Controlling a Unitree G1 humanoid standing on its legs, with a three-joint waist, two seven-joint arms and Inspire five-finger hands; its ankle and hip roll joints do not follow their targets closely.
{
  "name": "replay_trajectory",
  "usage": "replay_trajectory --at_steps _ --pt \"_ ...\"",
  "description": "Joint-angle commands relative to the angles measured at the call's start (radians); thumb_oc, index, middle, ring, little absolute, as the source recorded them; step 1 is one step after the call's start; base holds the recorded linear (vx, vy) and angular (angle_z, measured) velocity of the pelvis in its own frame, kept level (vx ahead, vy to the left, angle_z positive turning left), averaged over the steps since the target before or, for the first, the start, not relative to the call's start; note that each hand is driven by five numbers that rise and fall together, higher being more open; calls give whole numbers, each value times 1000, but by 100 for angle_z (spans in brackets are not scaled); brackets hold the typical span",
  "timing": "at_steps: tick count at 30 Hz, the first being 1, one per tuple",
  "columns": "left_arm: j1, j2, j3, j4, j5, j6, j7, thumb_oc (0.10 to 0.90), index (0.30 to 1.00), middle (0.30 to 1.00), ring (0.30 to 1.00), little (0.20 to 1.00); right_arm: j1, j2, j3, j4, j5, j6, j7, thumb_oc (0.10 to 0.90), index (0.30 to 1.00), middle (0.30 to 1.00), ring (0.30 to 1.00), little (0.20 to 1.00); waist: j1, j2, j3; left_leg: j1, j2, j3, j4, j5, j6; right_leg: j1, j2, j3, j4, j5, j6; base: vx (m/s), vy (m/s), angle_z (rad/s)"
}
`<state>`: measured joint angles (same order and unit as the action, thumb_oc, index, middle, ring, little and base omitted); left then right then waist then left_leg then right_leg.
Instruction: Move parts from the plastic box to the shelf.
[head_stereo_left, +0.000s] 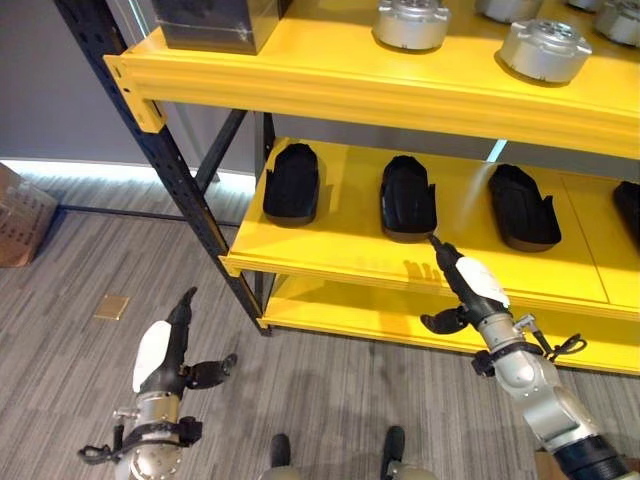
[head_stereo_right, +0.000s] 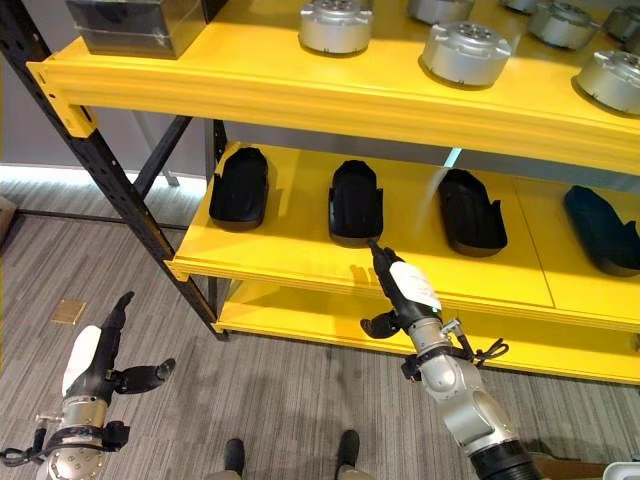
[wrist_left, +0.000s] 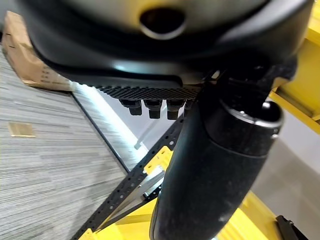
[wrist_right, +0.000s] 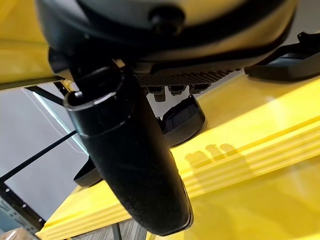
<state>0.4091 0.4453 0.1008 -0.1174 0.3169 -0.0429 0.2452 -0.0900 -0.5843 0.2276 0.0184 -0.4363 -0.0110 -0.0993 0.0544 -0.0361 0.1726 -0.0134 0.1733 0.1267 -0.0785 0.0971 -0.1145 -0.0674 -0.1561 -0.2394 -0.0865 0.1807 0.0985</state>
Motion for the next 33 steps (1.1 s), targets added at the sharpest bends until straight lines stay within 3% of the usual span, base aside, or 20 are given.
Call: replay_trajectory --at_steps 1,15,16,33 --pt "-18 60 52 -67 -43 -62 28 900 1000 1000 1000 1000 -142 4 -7 14 -49 -35 -46 900 1000 1000 1000 1000 15 -45 -61 -30 -24 -20 -3 -44 60 90 -74 -36 48 -152 73 15 2 8" --pt "5 53 75 -58 -47 -56 35 900 1000 1000 1000 1000 -176 4 3 96 -72 -15 -56 900 1000 1000 1000 1000 33 -45 -59 -48 -35 -33 -4 -39 64 87 -78 -47 44 -149 71 1 -1 7" --pt "13 65 79 -43 -54 -58 31 900 1000 1000 1000 1000 -213 -11 10 152 -67 -6 -63 900 1000 1000 1000 1000 51 -42 -34 -68 -40 -46 -2 -29 66 72 -81 -55 56 -151 70 0 0 0" --pt "-7 99 75 -60 -90 -60 38 900 1000 1000 1000 1000 -357 -71 55 255 -58 12 -88 900 1000 1000 1000 1000 78 -19 43 -134 -52 -64 19 -17 72 12 -96 -67 88 -147 67 -8 -6 7"
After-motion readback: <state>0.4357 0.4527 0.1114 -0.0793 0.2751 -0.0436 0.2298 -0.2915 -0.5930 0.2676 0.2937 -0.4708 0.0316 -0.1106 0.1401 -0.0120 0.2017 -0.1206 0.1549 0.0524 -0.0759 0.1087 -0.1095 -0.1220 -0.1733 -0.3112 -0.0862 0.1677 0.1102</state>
